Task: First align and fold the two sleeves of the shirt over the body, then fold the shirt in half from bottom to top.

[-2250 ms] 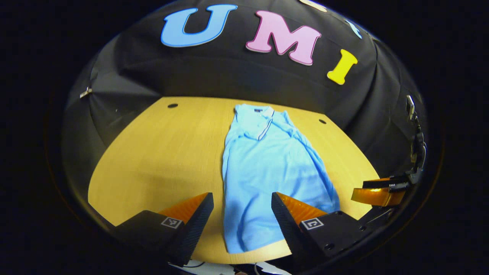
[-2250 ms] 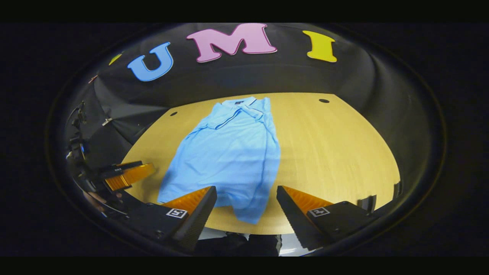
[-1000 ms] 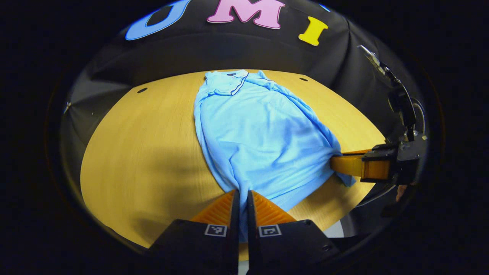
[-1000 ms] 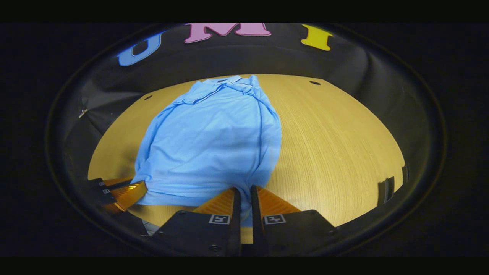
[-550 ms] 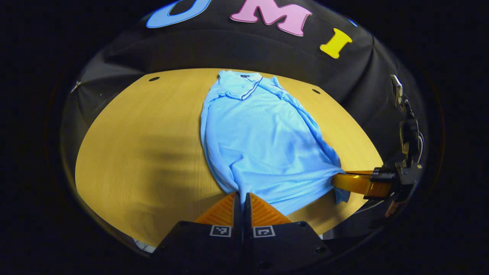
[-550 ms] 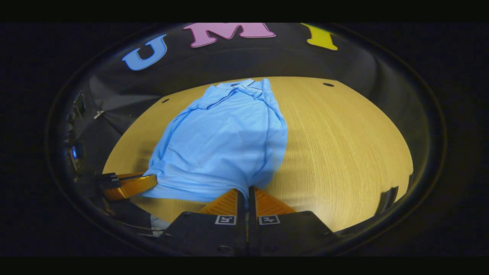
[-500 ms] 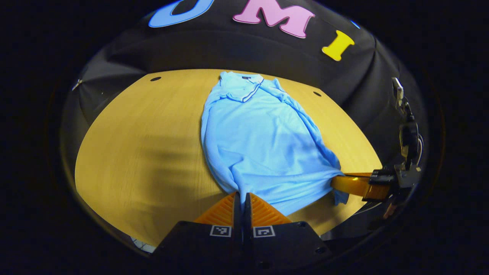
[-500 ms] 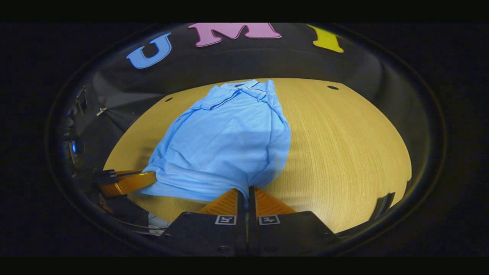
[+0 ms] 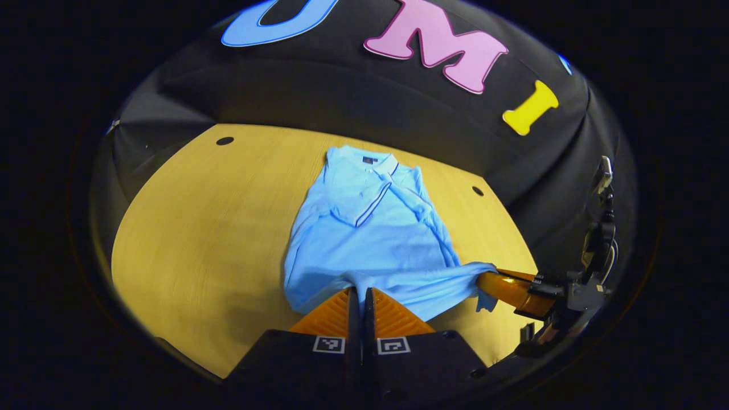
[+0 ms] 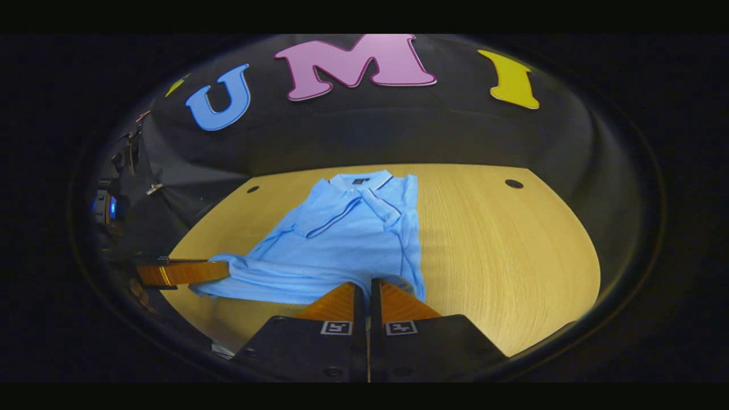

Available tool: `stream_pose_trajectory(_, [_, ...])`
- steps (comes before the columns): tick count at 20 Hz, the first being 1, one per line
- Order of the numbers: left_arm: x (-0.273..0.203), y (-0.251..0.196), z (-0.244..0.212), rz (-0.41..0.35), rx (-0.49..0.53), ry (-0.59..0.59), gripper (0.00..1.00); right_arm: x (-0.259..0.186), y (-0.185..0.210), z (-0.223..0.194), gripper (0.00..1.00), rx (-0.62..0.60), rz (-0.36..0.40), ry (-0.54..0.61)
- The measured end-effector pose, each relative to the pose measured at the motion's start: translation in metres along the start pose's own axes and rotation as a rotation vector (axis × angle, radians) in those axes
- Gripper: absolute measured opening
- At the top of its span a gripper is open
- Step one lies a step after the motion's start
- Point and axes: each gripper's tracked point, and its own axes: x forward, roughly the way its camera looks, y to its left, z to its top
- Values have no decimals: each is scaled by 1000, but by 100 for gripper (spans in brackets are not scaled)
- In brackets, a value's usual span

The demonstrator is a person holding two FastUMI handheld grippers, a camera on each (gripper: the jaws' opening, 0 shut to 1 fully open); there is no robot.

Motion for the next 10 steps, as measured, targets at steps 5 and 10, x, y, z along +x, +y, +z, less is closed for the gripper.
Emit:
stream_pose_trajectory(5, [46, 0, 97, 20, 69, -89, 11, 61, -11, 91, 6, 26, 24, -100])
stream_pose_trajectory(10, [106, 21, 177, 37, 111, -142, 6, 125, -17, 165, 6, 27, 27, -172])
